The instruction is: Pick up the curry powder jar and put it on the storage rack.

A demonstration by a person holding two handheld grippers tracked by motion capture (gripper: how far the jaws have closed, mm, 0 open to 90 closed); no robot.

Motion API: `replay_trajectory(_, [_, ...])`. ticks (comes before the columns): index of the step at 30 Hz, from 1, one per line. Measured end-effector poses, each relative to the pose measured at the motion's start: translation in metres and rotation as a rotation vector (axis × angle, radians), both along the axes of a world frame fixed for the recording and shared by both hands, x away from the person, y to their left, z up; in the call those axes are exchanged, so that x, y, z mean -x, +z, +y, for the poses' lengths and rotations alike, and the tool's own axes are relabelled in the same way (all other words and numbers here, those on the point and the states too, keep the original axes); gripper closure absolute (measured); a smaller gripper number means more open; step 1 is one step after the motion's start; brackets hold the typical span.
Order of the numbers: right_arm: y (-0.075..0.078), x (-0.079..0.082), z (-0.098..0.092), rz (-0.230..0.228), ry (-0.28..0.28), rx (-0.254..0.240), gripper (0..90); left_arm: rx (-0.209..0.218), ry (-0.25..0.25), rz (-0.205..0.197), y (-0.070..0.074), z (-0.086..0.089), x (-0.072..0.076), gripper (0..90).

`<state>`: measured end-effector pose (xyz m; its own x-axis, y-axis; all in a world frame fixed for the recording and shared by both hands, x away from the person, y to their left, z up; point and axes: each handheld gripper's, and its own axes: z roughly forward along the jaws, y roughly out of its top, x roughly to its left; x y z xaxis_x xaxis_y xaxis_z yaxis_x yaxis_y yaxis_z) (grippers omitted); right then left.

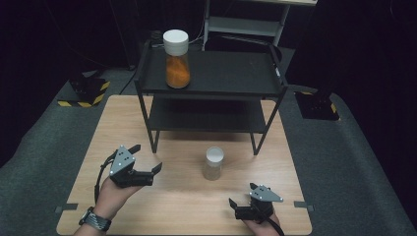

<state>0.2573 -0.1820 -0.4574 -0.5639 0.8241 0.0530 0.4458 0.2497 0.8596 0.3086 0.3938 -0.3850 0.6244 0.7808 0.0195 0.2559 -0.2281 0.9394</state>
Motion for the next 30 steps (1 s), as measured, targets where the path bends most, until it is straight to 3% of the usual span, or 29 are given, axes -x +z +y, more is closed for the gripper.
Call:
replay_trajectory(6, [0.0, 0.0, 0.0, 0.001, -0.002, -0.001, 0.1, 0.006, 0.002, 0.015, -0.018, 0.005, 0.008, 1.6])
replay_trajectory(12, [0.0, 0.0, 0.001, -0.001, -0.002, 0.002, 0.1, -0.014, 0.018, 0.024, -0.038, 0.007, 0.018, 1.2])
replay_trajectory(20, [0.0, 0.0, 0.0, 0.001, -0.004, -0.002, 0.1, 0.032, 0.05, 0.016, -0.065, 0.012, 0.033, 1.3])
replay_trajectory(30, [0.0, 0.0, 0.0, 0.004, -0.013, -0.003, 0.1, 0.055, 0.045, 0.02, -0.076, 0.017, 0.041, 1.2])
